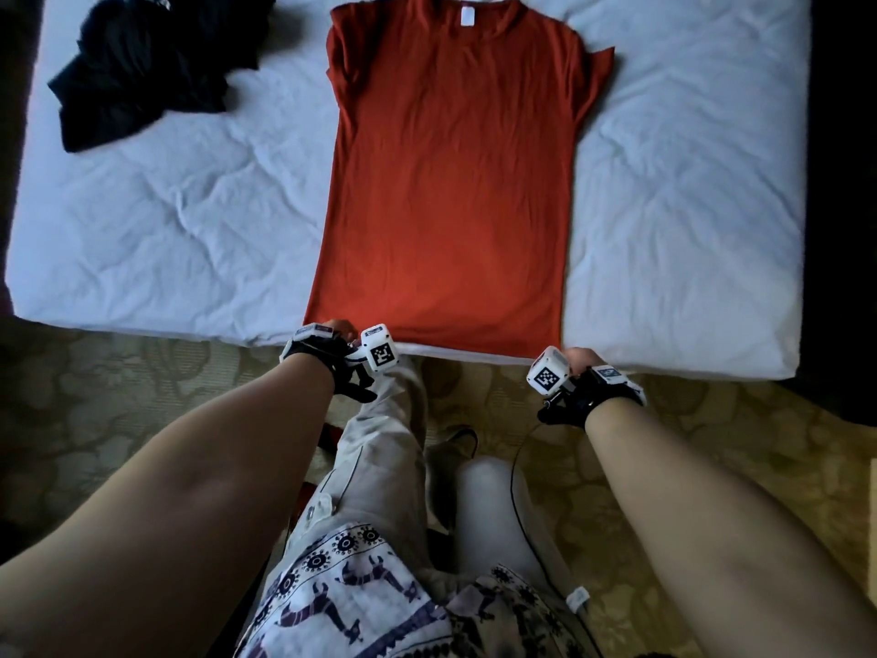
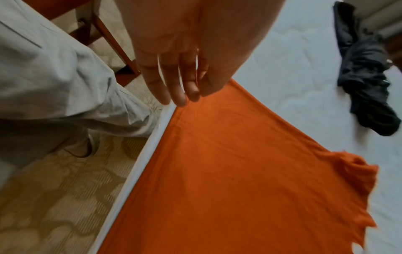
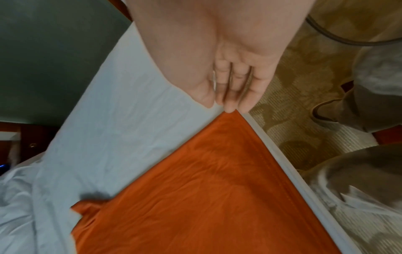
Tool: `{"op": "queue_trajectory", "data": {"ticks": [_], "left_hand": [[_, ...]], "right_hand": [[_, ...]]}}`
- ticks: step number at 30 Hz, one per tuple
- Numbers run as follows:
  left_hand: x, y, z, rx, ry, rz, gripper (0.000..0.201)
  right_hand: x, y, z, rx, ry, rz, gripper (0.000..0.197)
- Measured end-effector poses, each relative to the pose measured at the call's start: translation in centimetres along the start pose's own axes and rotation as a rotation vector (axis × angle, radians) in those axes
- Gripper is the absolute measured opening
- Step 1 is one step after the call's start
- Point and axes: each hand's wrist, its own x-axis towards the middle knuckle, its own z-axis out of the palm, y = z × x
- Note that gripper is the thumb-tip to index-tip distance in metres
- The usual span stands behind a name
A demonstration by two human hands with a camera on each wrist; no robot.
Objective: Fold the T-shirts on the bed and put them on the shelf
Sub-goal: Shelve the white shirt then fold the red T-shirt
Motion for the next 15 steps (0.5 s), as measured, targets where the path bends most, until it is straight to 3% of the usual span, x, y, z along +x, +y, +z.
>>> {"op": "queue_trajectory", "data": {"ticks": [2,3,5,6,7,9,12,15], "left_hand": [[-1.0,1.8,-0.7,-0.022,-0.085,0.025,0.084],[-1.4,2.9,-1.0,0.0,-0.158,0.053,0.076],[-1.1,5.0,-1.3,-0.13,-0.139,0.115,0.046],[-1.5,6.4,-1.8,-0.308,-0.125,0.136,0.029],[-1.2,7.3,-2.1,-0.431,-0.139,0.11,0.017],[-1.1,10.0,-3.2,-0.56,-0.096,0.144,0.012],[-1.7,14.8,-6.1,-1.029,-0.101,0.098,0.033],[-1.2,18.4,-8.8,-1.195,-0.118,0.049,0.032]], "right_hand": [[-1.5,0.2,-1.6,-0.043,0.035,-0.053,0.013],[-1.7,0.2,-2.1,-0.091,0.068,-0.088,0.014],[-2.1,0.1,-3.4,-0.119,0.086,-0.129,0.014],[-2.6,-0.1,-4.5,-0.075,0.074,-0.153,0.012],[-2.4,-0.5,-4.9,0.014,0.068,-0.155,0.011],[-2.8,-1.6,-6.7,0.388,0.084,-0.116,0.01],[-3.2,-4.2,-9.7,1.052,0.082,0.019,0.017],[-2.7,-6.8,-12.8,1.212,0.117,0.034,0.019]]}}
